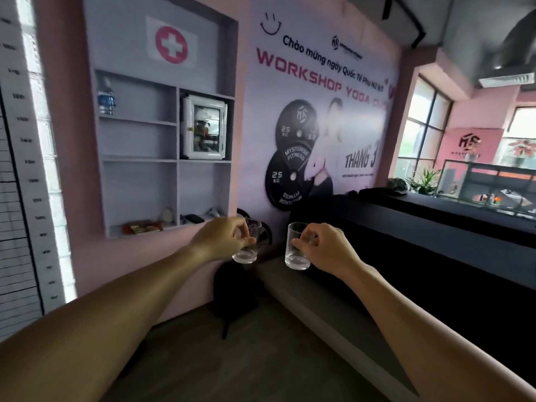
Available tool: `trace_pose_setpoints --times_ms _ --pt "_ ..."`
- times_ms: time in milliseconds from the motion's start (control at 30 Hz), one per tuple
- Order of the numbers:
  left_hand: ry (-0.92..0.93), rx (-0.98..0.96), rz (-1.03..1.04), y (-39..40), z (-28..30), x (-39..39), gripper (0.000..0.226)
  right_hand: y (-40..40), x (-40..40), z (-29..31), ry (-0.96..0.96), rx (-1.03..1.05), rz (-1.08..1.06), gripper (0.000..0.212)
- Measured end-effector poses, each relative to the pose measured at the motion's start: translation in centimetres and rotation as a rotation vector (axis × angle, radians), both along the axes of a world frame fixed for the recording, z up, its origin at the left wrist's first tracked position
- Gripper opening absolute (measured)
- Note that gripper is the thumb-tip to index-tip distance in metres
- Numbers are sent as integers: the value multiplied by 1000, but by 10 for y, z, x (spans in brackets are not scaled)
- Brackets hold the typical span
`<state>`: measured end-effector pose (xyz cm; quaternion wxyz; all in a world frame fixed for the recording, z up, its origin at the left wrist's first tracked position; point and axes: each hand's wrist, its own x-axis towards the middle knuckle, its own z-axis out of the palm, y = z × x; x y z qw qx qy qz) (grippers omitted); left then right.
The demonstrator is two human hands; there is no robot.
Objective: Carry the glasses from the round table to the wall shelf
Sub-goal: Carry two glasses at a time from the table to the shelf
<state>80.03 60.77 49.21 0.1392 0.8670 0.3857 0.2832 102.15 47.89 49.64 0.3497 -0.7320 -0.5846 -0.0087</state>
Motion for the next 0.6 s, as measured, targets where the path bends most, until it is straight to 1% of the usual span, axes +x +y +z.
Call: trace_pose_setpoints --times_ms 200,333,433,533,600 --pt "-28 -3 20 107 10 -1 25 114 2 4 1 -7 -5 20" --pt "-8 -8 49 164 10 -14 22 185 -9 1 -10 -50 48 21" --pt "-13 12 95 207 10 -25 23 240 -18 1 -7 -26 82 22" --pt "-45 -9 136 250 8 -36 21 292 -28 -2 7 -14 124 21" --pt "-22 -2 167 281 6 -42 22 330 -32 -5 14 -8 153 20"
